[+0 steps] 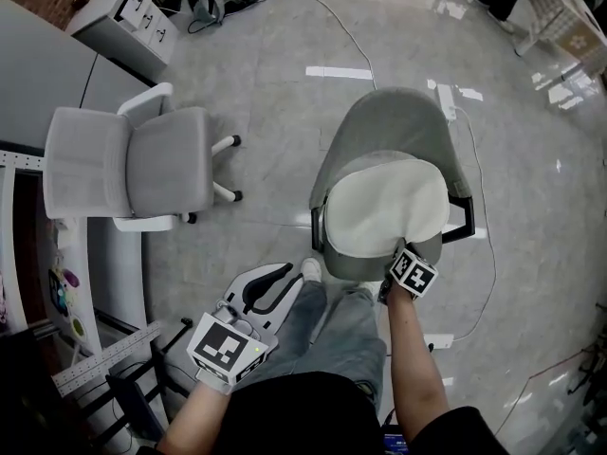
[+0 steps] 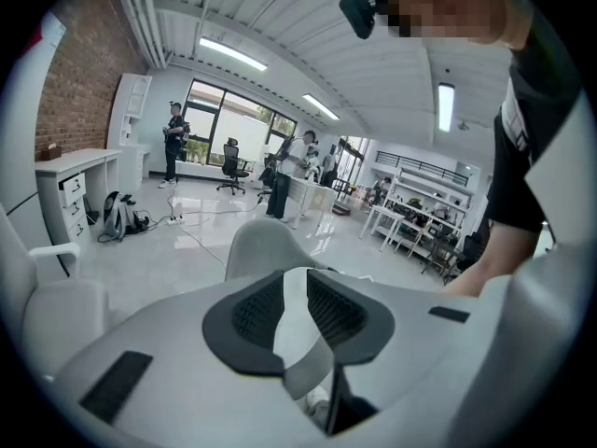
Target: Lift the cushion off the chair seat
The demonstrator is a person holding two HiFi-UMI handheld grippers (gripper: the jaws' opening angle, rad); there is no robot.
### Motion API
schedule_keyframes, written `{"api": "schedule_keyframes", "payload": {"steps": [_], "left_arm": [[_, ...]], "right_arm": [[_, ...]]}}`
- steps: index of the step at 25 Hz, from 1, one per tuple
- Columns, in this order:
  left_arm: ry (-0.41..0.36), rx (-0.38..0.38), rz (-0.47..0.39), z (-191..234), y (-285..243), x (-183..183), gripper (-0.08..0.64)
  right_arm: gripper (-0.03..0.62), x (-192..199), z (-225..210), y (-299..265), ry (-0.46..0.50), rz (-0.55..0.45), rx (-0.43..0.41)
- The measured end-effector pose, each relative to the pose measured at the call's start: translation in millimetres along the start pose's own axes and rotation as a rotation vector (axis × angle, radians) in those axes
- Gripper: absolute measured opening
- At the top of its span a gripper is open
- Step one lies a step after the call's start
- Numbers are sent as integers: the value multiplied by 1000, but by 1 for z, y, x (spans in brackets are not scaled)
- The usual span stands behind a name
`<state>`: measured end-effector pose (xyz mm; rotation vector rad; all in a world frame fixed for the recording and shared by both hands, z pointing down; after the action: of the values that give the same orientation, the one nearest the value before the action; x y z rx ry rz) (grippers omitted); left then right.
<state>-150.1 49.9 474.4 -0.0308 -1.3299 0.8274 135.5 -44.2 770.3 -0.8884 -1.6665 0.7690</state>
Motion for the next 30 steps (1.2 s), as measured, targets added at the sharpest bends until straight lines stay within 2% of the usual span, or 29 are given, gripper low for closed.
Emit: {"api": "schedule_keyframes", "payload": {"steps": [9, 15, 30], "left_arm": [[-6, -24, -75, 9, 21, -23, 72], [-18, -23, -125, 8, 25, -41, 72], [-76, 58, -208, -1, 9, -86, 72]], "right_arm": [[48, -46, 39, 35, 125, -65, -51], [46, -73, 56, 54, 170, -81, -97], [46, -146, 89, 133, 284, -203, -217]]}}
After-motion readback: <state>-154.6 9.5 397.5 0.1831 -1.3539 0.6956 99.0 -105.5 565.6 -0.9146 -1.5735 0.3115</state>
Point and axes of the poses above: the fingertips, and each gripper's own axes: y backward along the fingers, z to its left, x out of its underside, the point moved 5 cm from there along y, backward along the fingers, and after that the axes turned 1 degree about -z, right-handed, at the moved point
